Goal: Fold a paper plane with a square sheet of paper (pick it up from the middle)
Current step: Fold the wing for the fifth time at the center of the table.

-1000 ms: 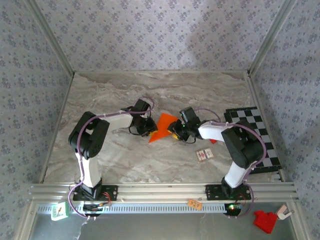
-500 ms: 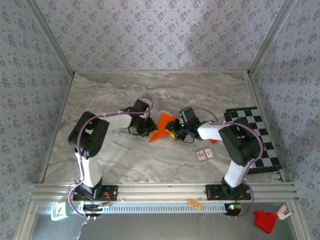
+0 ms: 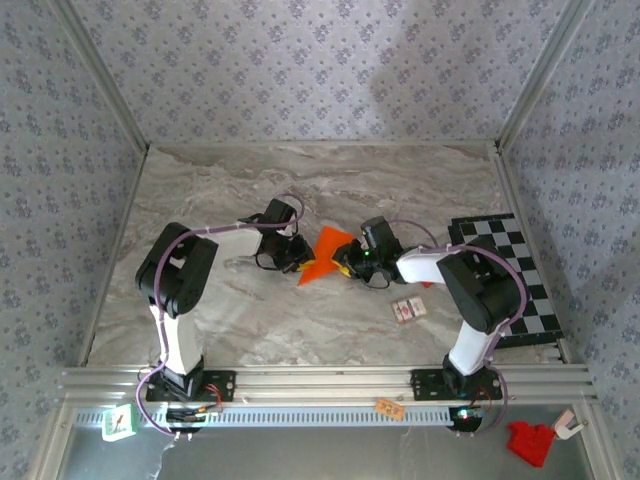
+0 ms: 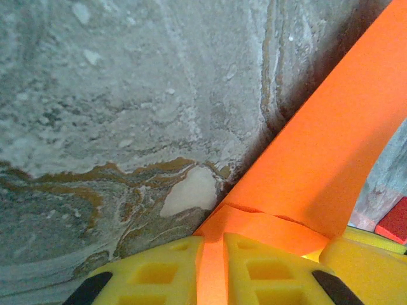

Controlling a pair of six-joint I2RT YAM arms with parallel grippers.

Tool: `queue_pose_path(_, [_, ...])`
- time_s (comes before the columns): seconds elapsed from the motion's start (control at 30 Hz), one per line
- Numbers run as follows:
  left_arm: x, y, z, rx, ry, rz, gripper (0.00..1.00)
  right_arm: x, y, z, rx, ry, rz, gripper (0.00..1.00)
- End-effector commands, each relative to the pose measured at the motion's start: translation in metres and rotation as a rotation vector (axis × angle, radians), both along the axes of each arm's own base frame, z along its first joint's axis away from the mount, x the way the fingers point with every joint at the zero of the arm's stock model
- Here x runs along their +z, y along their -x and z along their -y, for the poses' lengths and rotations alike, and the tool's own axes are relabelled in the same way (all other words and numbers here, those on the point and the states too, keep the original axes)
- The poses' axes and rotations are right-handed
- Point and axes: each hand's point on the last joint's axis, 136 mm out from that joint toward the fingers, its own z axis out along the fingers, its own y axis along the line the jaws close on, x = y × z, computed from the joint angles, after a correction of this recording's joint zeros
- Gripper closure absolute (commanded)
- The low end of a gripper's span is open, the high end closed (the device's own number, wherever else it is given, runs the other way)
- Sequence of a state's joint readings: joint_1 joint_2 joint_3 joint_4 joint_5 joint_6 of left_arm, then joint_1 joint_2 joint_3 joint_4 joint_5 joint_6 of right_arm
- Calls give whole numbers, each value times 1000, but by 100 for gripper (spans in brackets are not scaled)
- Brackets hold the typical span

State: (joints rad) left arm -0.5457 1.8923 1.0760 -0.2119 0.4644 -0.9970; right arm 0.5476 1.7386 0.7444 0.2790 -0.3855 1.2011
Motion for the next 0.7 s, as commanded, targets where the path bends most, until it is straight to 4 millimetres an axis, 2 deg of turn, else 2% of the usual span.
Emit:
queue_pose_path(0.0, [-20, 10, -18, 35, -48, -67, 82, -2, 4, 10, -36, 34, -22, 72])
queue_pose_path(0.13, [-22, 9, -18, 53, -7, -86, 82, -7, 7, 12, -40, 40, -31, 74])
queue_pose_path(0.4, [-24, 11, -18, 55, 3, -98, 82, -6, -3, 5, -48, -12, -2, 78])
queue_pose_path(0.67, [-18, 7, -17, 56, 17, -84, 82, 1, -5, 11, -73, -8, 34, 89])
